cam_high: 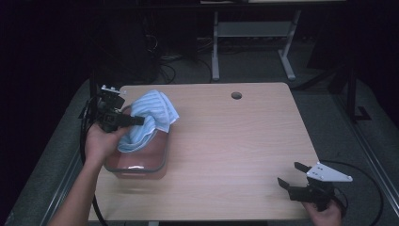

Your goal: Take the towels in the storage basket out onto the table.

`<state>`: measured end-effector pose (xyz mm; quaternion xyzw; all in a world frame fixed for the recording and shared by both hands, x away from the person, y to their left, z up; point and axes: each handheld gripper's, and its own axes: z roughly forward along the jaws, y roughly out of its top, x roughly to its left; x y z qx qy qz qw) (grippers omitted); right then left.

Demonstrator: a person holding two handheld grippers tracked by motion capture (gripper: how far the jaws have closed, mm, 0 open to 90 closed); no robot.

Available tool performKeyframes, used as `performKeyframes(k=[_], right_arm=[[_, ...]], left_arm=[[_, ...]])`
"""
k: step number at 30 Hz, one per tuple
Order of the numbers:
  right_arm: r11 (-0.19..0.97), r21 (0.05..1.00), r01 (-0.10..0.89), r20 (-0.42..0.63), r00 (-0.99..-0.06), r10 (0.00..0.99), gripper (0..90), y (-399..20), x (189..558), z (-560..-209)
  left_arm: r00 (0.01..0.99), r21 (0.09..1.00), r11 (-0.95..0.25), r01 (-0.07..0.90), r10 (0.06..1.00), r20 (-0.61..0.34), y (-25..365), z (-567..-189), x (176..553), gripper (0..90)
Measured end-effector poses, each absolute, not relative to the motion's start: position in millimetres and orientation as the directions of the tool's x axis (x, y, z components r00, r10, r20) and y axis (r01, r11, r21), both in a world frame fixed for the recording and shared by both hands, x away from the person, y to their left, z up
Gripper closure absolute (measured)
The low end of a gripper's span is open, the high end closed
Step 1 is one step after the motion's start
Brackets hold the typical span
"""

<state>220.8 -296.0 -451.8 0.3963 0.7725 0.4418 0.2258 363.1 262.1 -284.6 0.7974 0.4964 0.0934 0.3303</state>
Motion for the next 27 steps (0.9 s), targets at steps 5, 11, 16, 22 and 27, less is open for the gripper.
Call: performKeyframes(k=[5,11,16,22,27], right_arm=[[0.294,0.862,0.412,0.002,-0.584,0.812,14.5,-296,221,-452],[0.290,0.865,0.409,0.002,-0.581,0.814,14.4,-298,221,-451],[0.288,0.866,0.408,0.002,-0.580,0.815,14.5,-298,221,-451],[0.292,0.865,0.409,0.001,-0.583,0.812,14.5,-297,221,-451],[0.295,0.864,0.407,-0.001,-0.586,0.811,14.5,-297,221,-451]], left_arm=[[0.507,0.623,-0.304,0.721,0.844,-0.176,254,-280,363,73.0],[0.522,0.627,-0.321,0.710,0.837,-0.162,244,-273,365,73.0],[0.535,0.630,-0.333,0.701,0.830,-0.157,235,-270,367,73.0],[0.541,0.622,-0.341,0.705,0.826,-0.159,226,-270,371,73.0],[0.550,0.620,-0.352,0.701,0.821,-0.155,218,-270,374,73.0]])
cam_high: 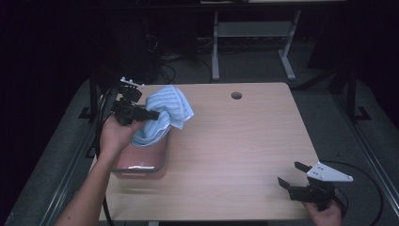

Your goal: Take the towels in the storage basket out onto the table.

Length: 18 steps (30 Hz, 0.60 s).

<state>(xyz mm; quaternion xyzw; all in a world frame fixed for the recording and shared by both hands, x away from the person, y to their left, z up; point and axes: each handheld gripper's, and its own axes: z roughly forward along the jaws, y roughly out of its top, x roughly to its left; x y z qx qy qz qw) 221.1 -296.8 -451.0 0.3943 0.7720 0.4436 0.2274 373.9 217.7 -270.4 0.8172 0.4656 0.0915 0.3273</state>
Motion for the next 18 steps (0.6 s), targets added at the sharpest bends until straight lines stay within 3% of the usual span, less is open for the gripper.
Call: performKeyframes(k=[18], right_arm=[[0.289,0.868,0.404,-0.002,-0.579,0.815,14.5,-300,220,-450]], left_arm=[[0.597,0.617,-0.390,0.684,0.785,-0.166,175,-275,386,73.0]])
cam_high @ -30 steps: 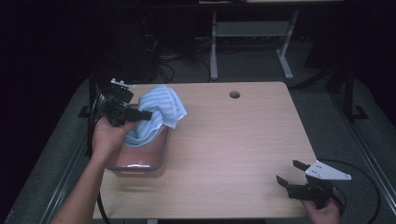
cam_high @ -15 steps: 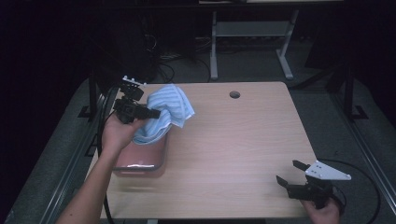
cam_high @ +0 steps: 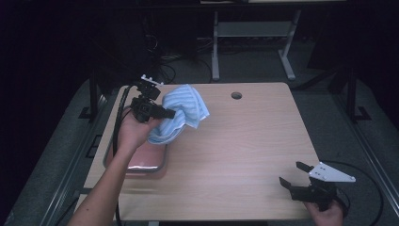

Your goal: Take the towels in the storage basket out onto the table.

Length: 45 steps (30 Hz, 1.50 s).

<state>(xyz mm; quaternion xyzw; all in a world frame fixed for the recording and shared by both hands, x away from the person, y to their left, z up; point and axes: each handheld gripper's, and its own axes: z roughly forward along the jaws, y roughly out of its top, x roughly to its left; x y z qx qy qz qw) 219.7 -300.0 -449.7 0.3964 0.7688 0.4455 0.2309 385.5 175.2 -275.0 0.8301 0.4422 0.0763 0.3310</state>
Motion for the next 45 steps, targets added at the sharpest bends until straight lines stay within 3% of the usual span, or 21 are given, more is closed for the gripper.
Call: performKeyframes(k=[45], right_arm=[[0.292,0.865,0.408,0.004,-0.587,0.810,14.4,-301,222,-452]], left_arm=[[0.666,0.582,-0.460,0.671,0.719,-0.199,98,-305,405,73.0]])
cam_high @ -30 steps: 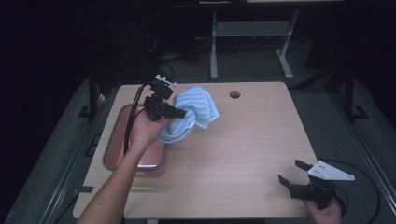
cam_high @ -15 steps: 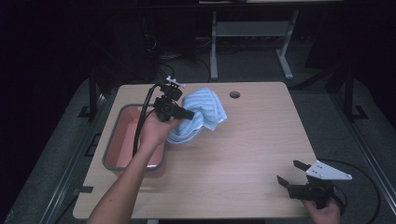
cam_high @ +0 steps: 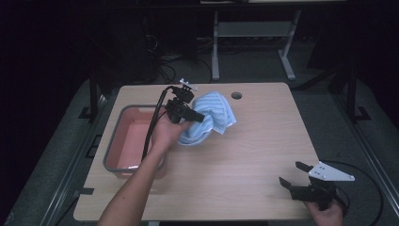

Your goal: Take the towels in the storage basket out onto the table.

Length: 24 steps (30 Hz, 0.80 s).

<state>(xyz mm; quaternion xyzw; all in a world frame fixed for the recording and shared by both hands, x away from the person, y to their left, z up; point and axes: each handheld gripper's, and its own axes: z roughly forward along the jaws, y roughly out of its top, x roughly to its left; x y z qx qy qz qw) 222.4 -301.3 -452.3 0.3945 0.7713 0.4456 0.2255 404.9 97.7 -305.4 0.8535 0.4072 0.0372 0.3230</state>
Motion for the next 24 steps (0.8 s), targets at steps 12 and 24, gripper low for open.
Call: performKeyframes(k=[12,24], right_arm=[[0.293,0.868,0.400,-0.001,-0.589,0.808,14.5,-302,222,-452],[0.291,0.868,0.401,0.000,-0.588,0.809,14.5,-302,222,-451]], left_arm=[[0.682,0.575,-0.478,0.664,0.701,-0.206,78,-311,408,73.0],[0.696,0.563,-0.493,0.663,0.684,-0.221,59,-322,410,73.0]])
